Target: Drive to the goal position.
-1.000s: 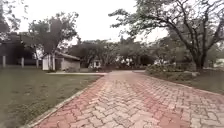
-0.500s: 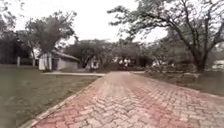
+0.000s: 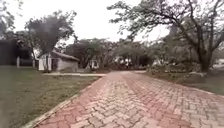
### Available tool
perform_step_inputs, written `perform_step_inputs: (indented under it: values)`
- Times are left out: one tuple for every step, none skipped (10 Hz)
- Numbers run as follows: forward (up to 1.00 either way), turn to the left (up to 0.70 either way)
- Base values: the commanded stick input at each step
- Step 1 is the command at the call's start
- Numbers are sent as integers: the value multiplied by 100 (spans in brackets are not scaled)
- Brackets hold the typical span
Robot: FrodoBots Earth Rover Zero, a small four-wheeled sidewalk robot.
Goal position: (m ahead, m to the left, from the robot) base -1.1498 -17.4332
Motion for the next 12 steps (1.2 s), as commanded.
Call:
perform_step_inputs:
  values:
    - [70,0]
    - [70,-6]
    - [70,-17]
    - [70,-24]
    - [70,-5]
    - [70,0]
    - [70,0]
    - [70,0]
    - [70,0]
    - [70,0]
    - [70,0]
    - [70,0]
